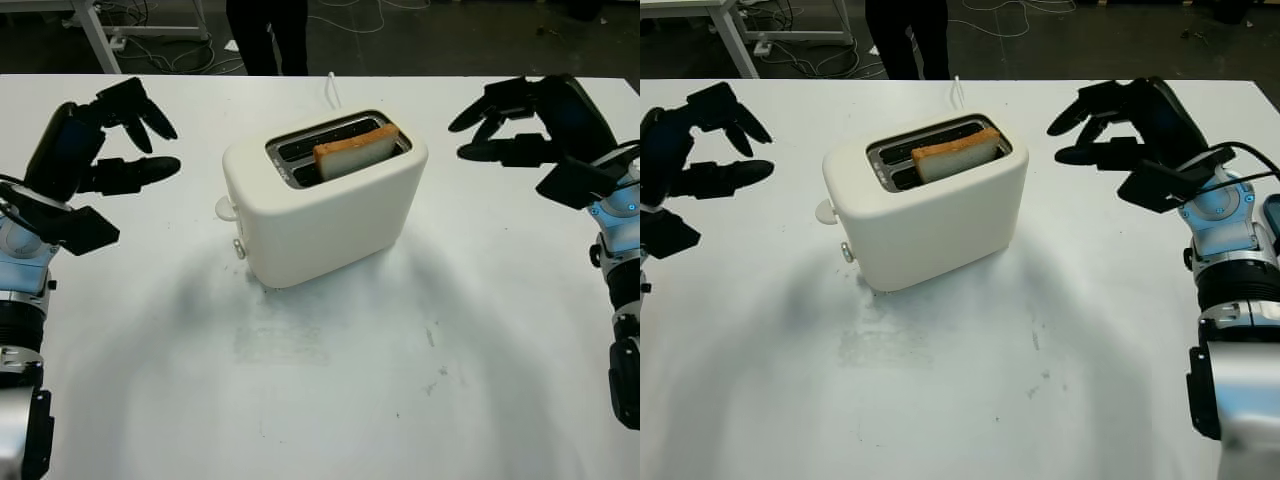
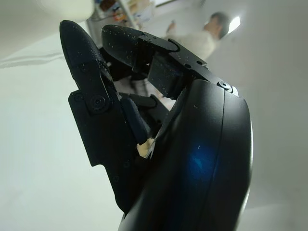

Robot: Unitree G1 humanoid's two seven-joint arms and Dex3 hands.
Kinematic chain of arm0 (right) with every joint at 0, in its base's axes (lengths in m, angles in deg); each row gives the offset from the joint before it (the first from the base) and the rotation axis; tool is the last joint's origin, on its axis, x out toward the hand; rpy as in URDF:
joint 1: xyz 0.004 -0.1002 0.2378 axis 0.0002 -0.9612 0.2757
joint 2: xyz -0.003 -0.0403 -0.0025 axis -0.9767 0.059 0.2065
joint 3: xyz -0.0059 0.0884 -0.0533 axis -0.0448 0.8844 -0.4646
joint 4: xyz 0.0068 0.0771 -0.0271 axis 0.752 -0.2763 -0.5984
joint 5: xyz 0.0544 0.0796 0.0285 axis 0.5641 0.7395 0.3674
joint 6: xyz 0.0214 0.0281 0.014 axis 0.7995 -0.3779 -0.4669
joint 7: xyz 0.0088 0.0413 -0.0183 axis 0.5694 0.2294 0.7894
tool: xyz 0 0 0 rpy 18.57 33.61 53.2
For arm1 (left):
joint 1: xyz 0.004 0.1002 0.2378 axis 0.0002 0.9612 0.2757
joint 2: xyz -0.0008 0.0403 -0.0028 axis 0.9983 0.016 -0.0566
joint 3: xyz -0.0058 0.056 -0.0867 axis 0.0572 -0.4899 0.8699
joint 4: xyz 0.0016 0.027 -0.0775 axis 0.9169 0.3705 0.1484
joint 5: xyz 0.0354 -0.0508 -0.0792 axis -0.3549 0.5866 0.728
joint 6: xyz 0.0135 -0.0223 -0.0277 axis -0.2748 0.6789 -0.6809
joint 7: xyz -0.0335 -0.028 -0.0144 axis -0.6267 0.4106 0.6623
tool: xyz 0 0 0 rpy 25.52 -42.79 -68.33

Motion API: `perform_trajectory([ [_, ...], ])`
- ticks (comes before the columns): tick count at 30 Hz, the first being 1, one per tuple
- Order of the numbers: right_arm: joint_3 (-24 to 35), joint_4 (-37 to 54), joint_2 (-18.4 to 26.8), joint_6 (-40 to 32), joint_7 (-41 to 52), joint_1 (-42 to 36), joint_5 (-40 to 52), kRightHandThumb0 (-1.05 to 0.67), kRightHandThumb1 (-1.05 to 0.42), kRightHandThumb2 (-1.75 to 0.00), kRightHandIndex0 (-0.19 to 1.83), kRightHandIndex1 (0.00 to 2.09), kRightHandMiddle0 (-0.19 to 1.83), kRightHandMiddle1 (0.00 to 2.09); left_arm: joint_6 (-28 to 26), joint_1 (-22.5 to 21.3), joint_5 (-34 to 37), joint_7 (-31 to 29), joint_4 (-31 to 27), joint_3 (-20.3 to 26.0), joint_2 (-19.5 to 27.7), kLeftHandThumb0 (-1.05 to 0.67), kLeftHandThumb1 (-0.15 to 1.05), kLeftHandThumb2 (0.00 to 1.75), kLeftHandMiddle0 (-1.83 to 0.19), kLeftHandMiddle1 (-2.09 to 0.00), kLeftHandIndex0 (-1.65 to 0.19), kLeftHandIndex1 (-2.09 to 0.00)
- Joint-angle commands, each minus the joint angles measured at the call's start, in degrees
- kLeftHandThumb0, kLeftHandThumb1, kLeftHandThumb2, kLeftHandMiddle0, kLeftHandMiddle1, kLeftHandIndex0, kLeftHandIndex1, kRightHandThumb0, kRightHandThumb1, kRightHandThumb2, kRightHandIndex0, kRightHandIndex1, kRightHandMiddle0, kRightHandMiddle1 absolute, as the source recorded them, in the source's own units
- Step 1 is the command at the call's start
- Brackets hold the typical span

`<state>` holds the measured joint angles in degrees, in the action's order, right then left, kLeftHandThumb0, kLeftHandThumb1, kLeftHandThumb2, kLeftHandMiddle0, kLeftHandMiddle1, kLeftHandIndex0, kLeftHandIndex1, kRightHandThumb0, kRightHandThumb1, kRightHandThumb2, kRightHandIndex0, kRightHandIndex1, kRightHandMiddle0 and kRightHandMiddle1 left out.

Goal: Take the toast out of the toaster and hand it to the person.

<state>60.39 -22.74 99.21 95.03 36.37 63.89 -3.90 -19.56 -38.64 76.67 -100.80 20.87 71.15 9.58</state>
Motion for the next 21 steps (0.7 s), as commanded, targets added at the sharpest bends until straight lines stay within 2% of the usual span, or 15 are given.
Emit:
perform_trajectory([
  [1, -0.16, 2.31, 0.61, -1.18, -0.84, 3.19, -0.65, -0.69, -0.75, -0.01, 0.84, 1.04, 0.85, 0.65, 0.43, 0.02, -0.16, 0.56, -0.01, 0.39, -0.14, -0.76, 0.92, 0.22, -0.57, -1.63, -0.44, -1.47],
  [8, -2.69, 5.34, 0.70, -5.30, -0.52, 12.17, -5.50, -0.84, -0.79, 0.00, 0.76, 1.19, 0.72, 0.90, 0.56, -0.01, -0.43, 0.65, 0.01, 0.35, -0.01, -0.76, 0.92, 0.22, -0.59, -1.64, -0.44, -1.47],
  [14, -6.18, 1.13, -0.91, -3.64, 1.24, 20.06, -7.65, -0.93, -0.76, 0.00, 0.80, 1.22, 0.65, 1.06, 0.66, -0.07, -0.49, 0.85, 0.30, 0.26, -0.20, -0.78, 0.92, 0.23, -0.57, -1.63, -0.44, -1.47],
  [21, -11.96, -0.17, -2.96, -5.03, 7.39, 23.59, -9.92, -0.94, -0.73, 0.00, 0.87, 0.93, 0.77, 0.75, 0.30, -0.21, -0.40, 0.82, 0.27, 0.07, -0.33, -0.77, 0.92, 0.21, -0.57, -1.64, -0.44, -1.48],
])
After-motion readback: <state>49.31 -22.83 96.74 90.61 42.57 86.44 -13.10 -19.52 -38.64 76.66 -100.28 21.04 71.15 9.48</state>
